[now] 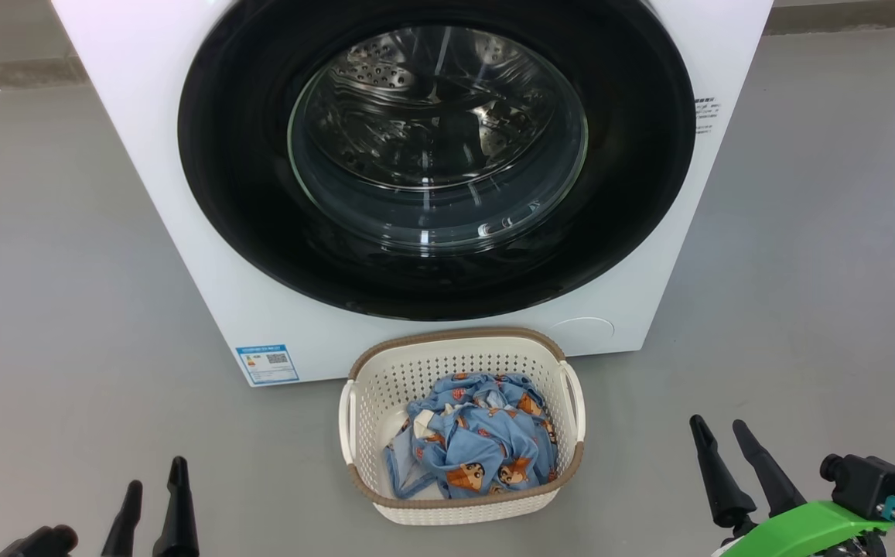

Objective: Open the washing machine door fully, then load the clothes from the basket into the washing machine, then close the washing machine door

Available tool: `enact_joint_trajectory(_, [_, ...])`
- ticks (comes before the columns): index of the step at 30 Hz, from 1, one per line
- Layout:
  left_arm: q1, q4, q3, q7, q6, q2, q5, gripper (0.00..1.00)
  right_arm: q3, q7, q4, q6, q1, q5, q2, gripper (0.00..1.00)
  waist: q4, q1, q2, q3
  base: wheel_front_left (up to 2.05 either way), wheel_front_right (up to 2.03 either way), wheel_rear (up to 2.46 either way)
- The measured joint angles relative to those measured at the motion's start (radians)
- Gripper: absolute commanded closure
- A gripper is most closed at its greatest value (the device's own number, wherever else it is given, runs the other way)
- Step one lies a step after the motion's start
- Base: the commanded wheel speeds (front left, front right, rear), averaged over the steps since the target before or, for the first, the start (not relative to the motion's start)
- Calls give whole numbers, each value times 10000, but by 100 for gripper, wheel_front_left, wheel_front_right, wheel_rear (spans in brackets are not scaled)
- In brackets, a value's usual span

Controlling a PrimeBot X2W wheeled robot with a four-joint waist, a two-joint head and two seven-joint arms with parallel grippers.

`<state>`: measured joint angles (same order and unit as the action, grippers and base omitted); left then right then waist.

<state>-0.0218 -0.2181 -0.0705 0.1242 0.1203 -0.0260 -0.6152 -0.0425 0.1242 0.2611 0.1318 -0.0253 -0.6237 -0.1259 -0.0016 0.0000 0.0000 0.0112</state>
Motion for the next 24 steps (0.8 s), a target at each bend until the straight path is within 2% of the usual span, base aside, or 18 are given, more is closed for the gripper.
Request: enact_joint_trajectory(24, [-220,435,-130,698,36,-123,3131,0,-59,656,109,0,-11,2865,-194,0,-39,0,0,39,0,0,0])
